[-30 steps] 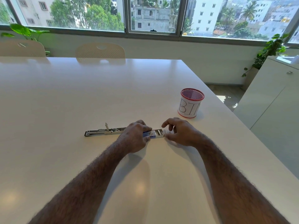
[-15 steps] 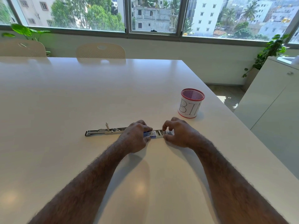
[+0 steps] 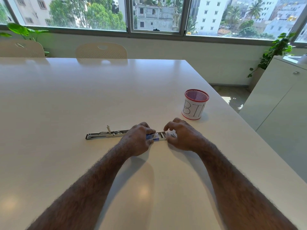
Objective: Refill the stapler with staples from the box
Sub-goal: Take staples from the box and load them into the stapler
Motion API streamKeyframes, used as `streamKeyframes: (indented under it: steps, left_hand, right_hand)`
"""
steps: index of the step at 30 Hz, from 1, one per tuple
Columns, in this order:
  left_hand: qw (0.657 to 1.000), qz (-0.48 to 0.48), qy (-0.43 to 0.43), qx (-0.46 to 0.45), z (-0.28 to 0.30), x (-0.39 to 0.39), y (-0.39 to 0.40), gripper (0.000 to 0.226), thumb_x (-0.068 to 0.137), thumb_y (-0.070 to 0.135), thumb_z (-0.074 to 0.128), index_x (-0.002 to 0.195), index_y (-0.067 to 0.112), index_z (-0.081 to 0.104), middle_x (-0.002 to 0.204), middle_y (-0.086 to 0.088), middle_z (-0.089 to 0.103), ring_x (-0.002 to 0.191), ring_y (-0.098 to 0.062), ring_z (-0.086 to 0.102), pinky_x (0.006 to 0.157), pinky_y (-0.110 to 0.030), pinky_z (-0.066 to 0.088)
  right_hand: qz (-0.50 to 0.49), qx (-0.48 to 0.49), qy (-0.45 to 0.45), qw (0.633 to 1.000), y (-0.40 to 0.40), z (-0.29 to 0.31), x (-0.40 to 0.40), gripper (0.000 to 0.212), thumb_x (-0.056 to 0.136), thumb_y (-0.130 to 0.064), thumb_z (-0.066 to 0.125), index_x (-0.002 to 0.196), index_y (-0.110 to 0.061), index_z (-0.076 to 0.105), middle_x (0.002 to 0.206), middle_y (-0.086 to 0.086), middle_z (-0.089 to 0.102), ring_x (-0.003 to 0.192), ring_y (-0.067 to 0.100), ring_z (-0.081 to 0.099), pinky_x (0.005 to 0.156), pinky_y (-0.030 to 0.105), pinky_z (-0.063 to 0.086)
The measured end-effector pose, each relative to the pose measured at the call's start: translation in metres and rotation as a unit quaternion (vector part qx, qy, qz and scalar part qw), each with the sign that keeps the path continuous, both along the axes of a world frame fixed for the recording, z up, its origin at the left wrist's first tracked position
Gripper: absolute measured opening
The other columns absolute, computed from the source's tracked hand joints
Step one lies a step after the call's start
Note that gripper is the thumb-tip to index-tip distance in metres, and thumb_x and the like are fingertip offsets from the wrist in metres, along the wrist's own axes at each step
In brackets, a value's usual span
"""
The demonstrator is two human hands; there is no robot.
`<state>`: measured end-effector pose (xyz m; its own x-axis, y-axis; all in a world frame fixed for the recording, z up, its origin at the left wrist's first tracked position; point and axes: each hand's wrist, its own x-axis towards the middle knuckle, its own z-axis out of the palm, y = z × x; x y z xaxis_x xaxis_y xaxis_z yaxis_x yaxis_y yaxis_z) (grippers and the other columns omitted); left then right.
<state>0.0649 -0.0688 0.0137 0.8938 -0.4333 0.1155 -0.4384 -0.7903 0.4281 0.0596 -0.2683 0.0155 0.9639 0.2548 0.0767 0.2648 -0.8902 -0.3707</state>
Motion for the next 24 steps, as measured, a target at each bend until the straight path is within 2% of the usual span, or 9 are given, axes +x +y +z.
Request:
streamKeyframes:
  steps: [2,4,7,12,15,18,21,24]
  left_hand:
    - [1.0,-0.001,0.0,-0.003,0.0,0.0,0.0,0.043,0.09,0.025,0.06,0.132,0.017,0.056,0.12,0.002,0.053,0.102,-0.009,0.045,0.088,-0.025,0.04]
    - [1.0,0.001,0.0,-0.005,0.0,0.0,0.0,0.042,0.09,0.025,0.059,0.132,0.017,0.056,0.12,0.002,0.053,0.102,-0.009,0.045,0.087,-0.025,0.04]
    - [1.0,0.001,0.004,-0.005,0.0,0.0,0.0,0.043,0.09,0.025,0.059,0.132,0.017,0.056,0.119,0.003,0.053,0.104,-0.011,0.047,0.088,-0.025,0.039]
    - [1.0,0.001,0.004,-0.005,0.001,-0.001,0.0,0.043,0.09,0.025,0.059,0.132,0.016,0.056,0.12,0.002,0.053,0.104,-0.011,0.047,0.087,-0.025,0.04]
    - [1.0,0.001,0.005,-0.008,0.001,-0.001,0.0,0.042,0.09,0.024,0.06,0.132,0.016,0.056,0.119,0.002,0.053,0.103,-0.011,0.047,0.087,-0.024,0.041]
    - [1.0,0.004,0.01,-0.009,0.002,-0.002,0.0,0.043,0.09,0.024,0.06,0.132,0.016,0.055,0.121,0.002,0.053,0.105,-0.011,0.047,0.089,-0.026,0.043]
    - [1.0,0.003,0.013,-0.006,0.003,-0.002,-0.001,0.043,0.091,0.025,0.059,0.133,0.016,0.055,0.122,0.001,0.053,0.11,-0.014,0.048,0.094,-0.03,0.043]
    - [1.0,0.003,0.014,-0.005,0.003,-0.002,-0.001,0.043,0.091,0.024,0.059,0.133,0.016,0.054,0.122,0.001,0.053,0.11,-0.015,0.048,0.094,-0.03,0.042]
  right_hand:
    - [-0.005,0.015,-0.007,1.0,0.002,0.001,0.0,0.029,0.084,-0.029,0.062,0.112,-0.03,0.054,0.123,0.0,0.048,0.108,0.013,0.042,0.087,0.036,0.049]
    - [0.0,0.01,-0.019,1.0,0.006,0.002,-0.001,0.02,0.083,-0.029,0.06,0.102,-0.031,0.056,0.124,0.0,0.047,0.112,0.015,0.041,0.088,0.038,0.047]
    - [0.01,-0.014,-0.032,0.999,0.01,0.0,-0.002,0.011,0.084,-0.029,0.06,0.094,-0.03,0.063,0.121,0.0,0.049,0.113,0.015,0.041,0.084,0.033,0.042]
    - [0.009,0.005,-0.035,0.999,0.011,0.0,-0.004,0.014,0.085,-0.027,0.061,0.098,-0.029,0.064,0.118,-0.001,0.05,0.109,0.013,0.04,0.084,0.034,0.044]
    - [-0.009,0.026,-0.018,0.999,0.004,0.005,-0.004,0.03,0.082,-0.023,0.064,0.111,-0.026,0.059,0.12,-0.001,0.051,0.112,0.014,0.044,0.09,0.036,0.048]
    - [-0.018,0.019,0.022,0.999,-0.003,0.007,-0.003,0.043,0.082,-0.028,0.066,0.123,-0.024,0.055,0.127,0.0,0.05,0.118,0.017,0.041,0.093,0.035,0.044]
    - [-0.002,-0.001,0.032,0.999,-0.002,0.004,-0.003,0.039,0.084,-0.036,0.065,0.121,-0.028,0.058,0.13,0.002,0.048,0.119,0.016,0.037,0.09,0.034,0.037]
    - [0.002,-0.004,0.026,1.0,0.001,0.002,-0.002,0.034,0.085,-0.036,0.065,0.117,-0.029,0.059,0.131,0.003,0.048,0.119,0.017,0.037,0.09,0.034,0.036]
